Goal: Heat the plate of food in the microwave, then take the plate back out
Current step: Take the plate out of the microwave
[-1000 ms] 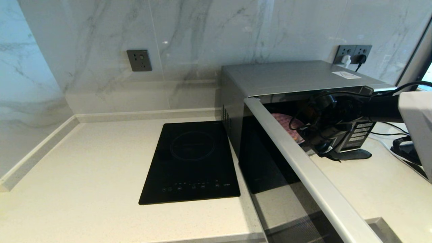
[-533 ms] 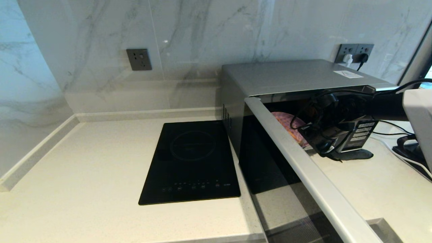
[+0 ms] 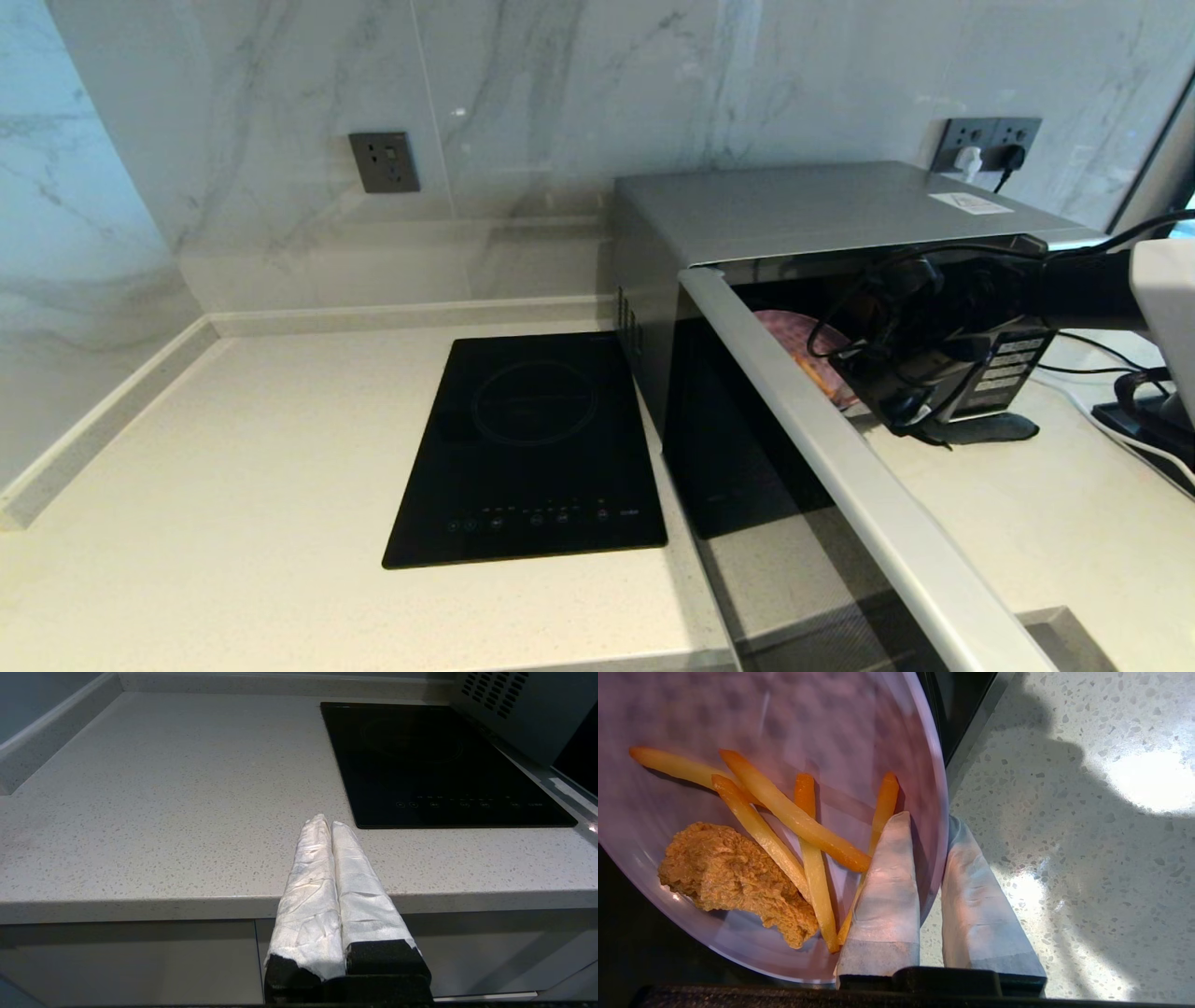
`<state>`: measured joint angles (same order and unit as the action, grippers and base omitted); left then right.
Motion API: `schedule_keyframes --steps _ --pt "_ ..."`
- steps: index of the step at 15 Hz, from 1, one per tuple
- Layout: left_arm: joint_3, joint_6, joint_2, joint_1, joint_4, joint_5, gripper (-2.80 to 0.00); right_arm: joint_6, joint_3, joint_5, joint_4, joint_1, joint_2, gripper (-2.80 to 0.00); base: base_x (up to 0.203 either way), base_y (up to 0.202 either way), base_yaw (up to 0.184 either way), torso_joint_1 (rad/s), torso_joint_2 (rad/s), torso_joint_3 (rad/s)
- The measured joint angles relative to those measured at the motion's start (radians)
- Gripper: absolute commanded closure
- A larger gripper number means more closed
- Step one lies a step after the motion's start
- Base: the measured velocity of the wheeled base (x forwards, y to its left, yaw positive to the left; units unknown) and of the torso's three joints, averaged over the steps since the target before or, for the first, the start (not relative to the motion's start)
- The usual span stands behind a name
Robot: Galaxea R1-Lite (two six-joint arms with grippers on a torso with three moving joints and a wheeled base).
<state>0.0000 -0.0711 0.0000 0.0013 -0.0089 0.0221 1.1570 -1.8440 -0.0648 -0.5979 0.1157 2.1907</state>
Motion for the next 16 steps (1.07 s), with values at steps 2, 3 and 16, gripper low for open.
schedule_keyframes --steps 2,3,16 --pt "0.0 0.0 0.0 0.0 0.0 0.0 0.0 0.0 0.0 0.001 -0.002 0.0 -0.012 0.0 0.0 0.0 0.0 0.0 0.0 0.0" --pt "0.0 0.0 0.0 0.0 0.0 0.0 0.0 -0.001 0.0 0.002 -0.003 0.0 -0.019 0.0 0.0 0.0 0.0 0.0 0.0 0.0" --pt "0.0 0.0 0.0 0.0 0.0 0.0 0.0 -0.001 0.001 0.005 0.007 0.008 -0.049 0.0 0.0 0.0 0.0 0.0 0.0 0.0"
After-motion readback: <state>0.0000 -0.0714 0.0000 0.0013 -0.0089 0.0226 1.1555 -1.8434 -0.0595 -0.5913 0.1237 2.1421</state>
